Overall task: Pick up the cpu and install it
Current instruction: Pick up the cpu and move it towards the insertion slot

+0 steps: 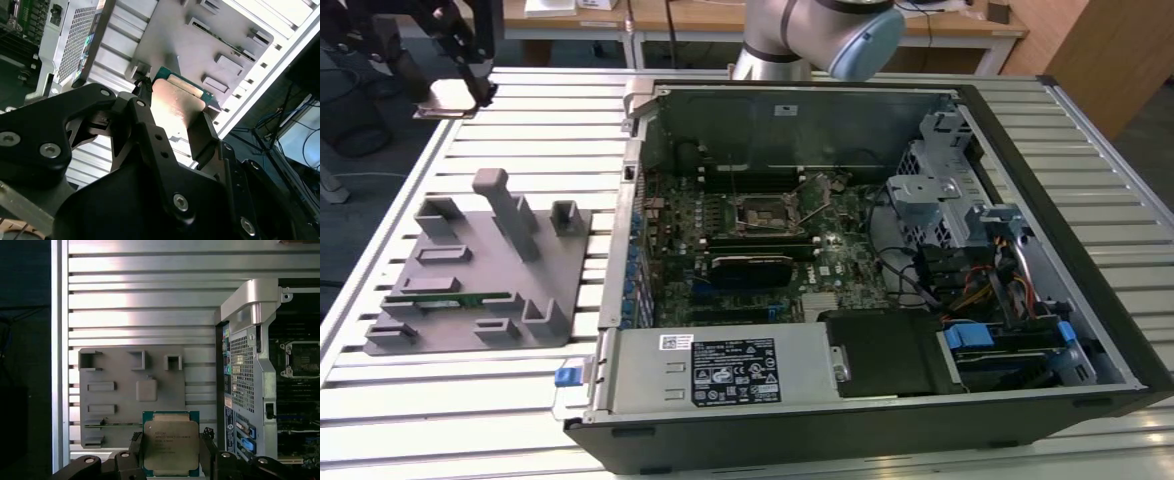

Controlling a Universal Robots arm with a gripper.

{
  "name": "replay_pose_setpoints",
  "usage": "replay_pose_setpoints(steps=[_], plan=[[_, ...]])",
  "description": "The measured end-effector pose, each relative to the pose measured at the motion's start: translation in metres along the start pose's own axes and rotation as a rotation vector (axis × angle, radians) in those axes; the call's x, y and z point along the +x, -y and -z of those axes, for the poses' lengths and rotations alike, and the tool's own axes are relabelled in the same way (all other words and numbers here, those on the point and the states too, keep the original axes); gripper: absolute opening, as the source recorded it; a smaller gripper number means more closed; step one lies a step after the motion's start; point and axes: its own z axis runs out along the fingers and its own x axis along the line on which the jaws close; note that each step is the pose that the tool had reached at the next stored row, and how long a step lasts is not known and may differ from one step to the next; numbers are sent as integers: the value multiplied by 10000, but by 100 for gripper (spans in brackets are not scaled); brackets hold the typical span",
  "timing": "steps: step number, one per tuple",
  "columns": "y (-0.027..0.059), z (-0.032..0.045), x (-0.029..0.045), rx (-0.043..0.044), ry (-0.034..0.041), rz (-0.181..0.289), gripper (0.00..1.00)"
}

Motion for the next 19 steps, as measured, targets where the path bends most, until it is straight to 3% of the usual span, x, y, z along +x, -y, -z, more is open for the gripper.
replay_pose_setpoints(steps=[19], plan=[[-12, 0, -337, -1, 0, -1, 53]])
